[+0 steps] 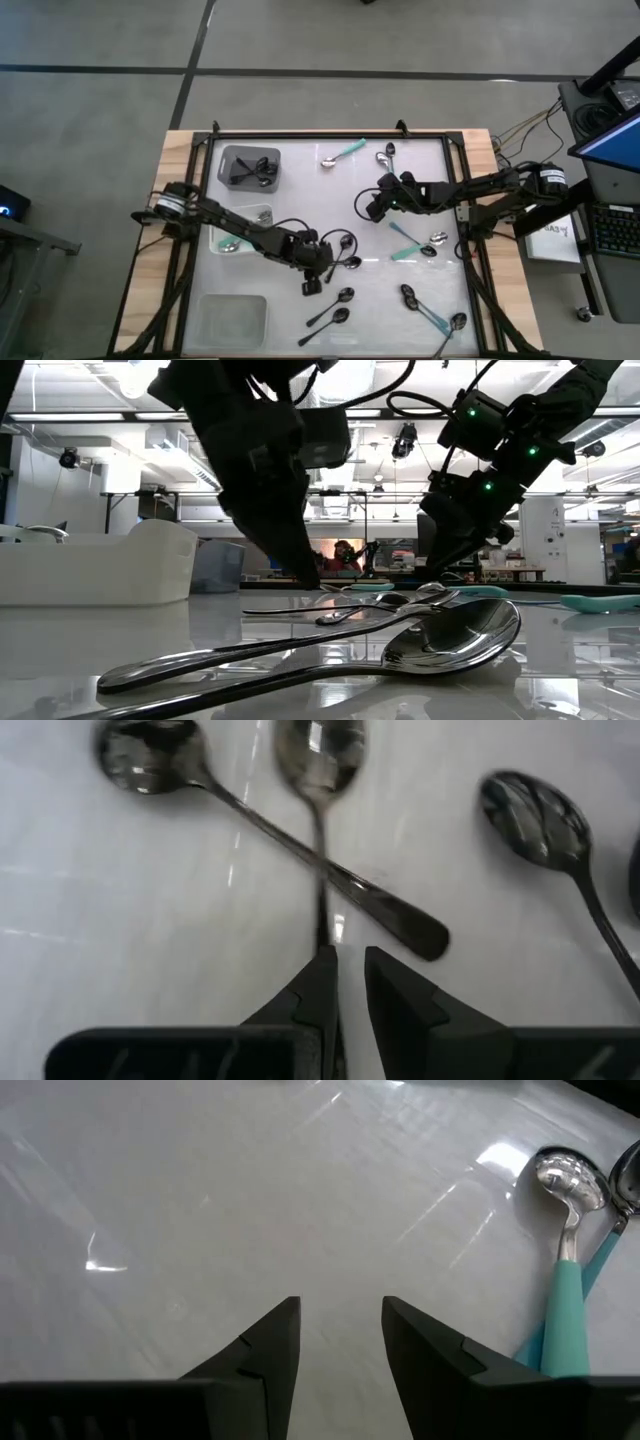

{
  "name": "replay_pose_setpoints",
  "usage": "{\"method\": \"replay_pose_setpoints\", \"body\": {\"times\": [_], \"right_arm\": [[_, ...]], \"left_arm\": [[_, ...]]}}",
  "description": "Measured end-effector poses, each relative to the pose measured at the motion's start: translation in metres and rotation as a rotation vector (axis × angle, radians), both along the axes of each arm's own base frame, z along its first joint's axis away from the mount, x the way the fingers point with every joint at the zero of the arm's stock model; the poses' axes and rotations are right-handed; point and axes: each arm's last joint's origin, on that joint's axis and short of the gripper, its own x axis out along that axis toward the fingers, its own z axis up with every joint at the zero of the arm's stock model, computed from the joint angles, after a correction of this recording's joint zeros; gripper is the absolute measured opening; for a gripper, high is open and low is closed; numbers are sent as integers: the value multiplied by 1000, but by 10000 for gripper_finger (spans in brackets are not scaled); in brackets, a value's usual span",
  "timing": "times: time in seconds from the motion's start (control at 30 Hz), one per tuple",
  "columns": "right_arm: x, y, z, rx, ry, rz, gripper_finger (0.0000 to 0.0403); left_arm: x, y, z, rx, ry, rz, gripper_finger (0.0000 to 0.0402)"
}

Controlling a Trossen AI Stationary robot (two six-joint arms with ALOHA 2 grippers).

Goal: Sort silverware by color (type)
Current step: Put the black spoon into the black bin

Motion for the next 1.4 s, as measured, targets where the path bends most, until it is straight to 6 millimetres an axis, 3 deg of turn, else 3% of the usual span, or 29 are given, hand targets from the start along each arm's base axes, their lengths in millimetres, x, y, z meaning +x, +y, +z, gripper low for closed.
{"method": "replay_pose_setpoints", "body": {"times": [0.3,0.73,1.2,1.4], "right_arm": [[0,0,0,0,-1,0,134],[0,0,0,-1,-2,0,134],[0,0,0,-1,-2,0,134],[0,0,0,-1,-2,0,134]], "left_arm": [[3,-5,-20,17,41,-43,44],[3,-2,-12,111,6,-73,146],[6,1,-10,114,-13,-70,124],[12,4,-3,168,-42,-150,123]]}}
